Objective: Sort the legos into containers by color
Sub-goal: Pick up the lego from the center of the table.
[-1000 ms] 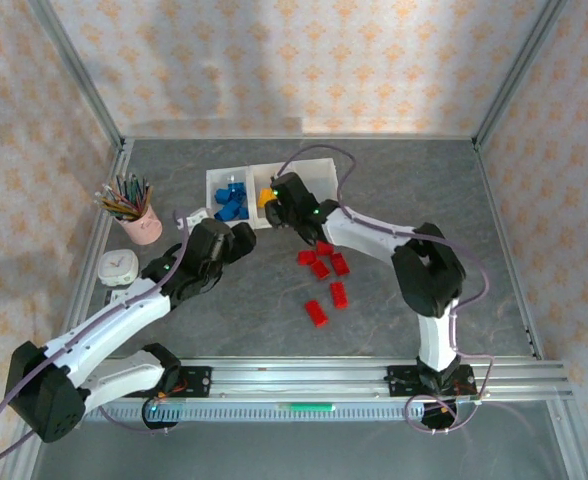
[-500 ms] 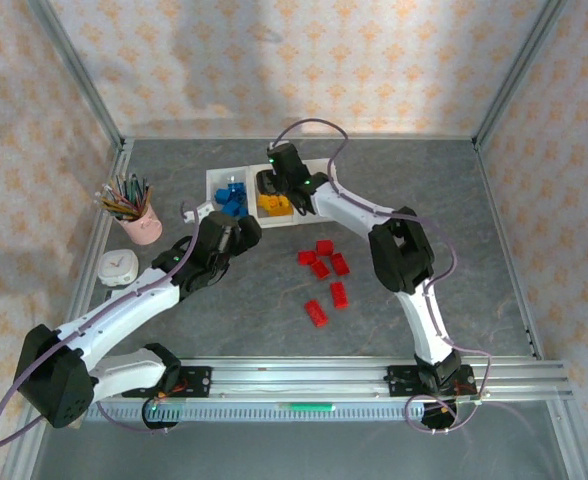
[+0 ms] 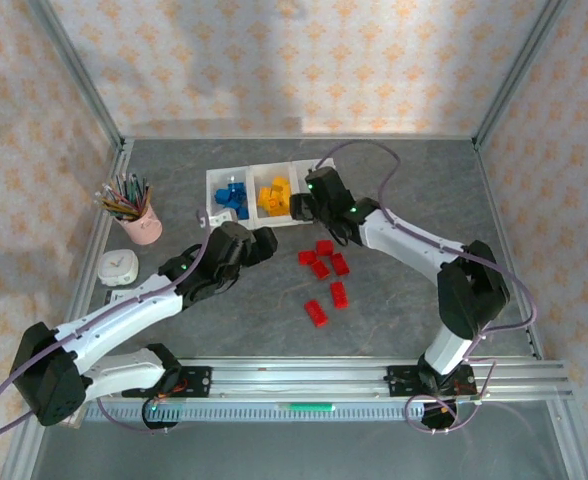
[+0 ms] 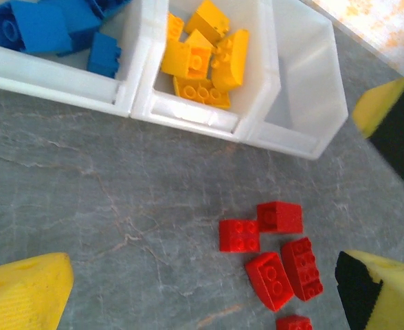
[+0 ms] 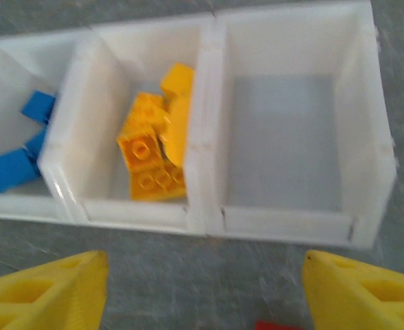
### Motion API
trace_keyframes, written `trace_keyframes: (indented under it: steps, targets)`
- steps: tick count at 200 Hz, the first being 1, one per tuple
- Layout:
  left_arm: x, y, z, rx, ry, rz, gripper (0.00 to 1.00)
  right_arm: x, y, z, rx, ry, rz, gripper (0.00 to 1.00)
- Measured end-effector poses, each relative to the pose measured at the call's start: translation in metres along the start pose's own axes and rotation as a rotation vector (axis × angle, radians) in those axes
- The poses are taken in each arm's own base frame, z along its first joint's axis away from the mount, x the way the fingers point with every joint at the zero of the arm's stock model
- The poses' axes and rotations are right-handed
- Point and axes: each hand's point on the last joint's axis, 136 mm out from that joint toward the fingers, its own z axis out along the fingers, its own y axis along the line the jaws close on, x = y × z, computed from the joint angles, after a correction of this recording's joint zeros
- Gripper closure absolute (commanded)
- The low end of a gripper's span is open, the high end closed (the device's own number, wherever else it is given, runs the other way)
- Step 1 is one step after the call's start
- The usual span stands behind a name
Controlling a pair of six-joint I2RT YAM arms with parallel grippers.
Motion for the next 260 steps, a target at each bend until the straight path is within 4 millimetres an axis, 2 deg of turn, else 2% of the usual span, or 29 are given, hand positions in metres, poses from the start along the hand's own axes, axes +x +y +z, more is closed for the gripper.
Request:
trace_keyframes:
  steps: [33, 52, 88, 128, 165, 178, 200, 219, 240, 260]
  targets:
    - [0.019, 0.004, 0.002, 0.012, 0.024, -0.004, 0.01, 0.06, -0.027, 0.012, 0.07, 0.135, 0.0, 0.21]
    - [0.027, 0.011, 0.005, 0.001, 0.035, -0.013, 0.01, 0.078, -0.034, 0.016, 0.09, 0.177, -0.002, 0.21]
    - [0.031, 0.013, 0.008, 0.005, 0.036, -0.038, 0.01, 0.09, -0.039, 0.027, 0.112, 0.207, -0.008, 0.23]
    - [0.03, 0.011, 0.008, 0.016, 0.029, -0.053, 0.01, 0.106, -0.05, 0.042, 0.164, 0.24, -0.025, 0.35]
    - [0.031, 0.012, 0.008, 0.014, 0.029, -0.056, 0.01, 0.113, -0.051, 0.055, 0.174, 0.254, -0.036, 0.57]
    - [0.03, 0.012, 0.009, 0.012, 0.027, -0.056, 0.01, 0.111, -0.051, 0.055, 0.174, 0.248, -0.04, 0.62]
    - [0.03, 0.012, 0.009, 0.012, 0.026, -0.056, 0.01, 0.106, -0.049, 0.055, 0.168, 0.239, -0.047, 0.64]
    - [0.03, 0.012, 0.009, 0.011, 0.026, -0.055, 0.01, 0.094, -0.045, 0.05, 0.157, 0.216, -0.047, 0.65]
    - [0.028, 0.011, 0.009, 0.011, 0.021, -0.056, 0.01, 0.065, -0.038, 0.041, 0.135, 0.153, -0.038, 0.65]
    - [0.021, 0.004, 0.009, 0.014, 0.003, -0.059, 0.01, 0.027, -0.034, 0.035, 0.116, 0.074, -0.012, 0.65]
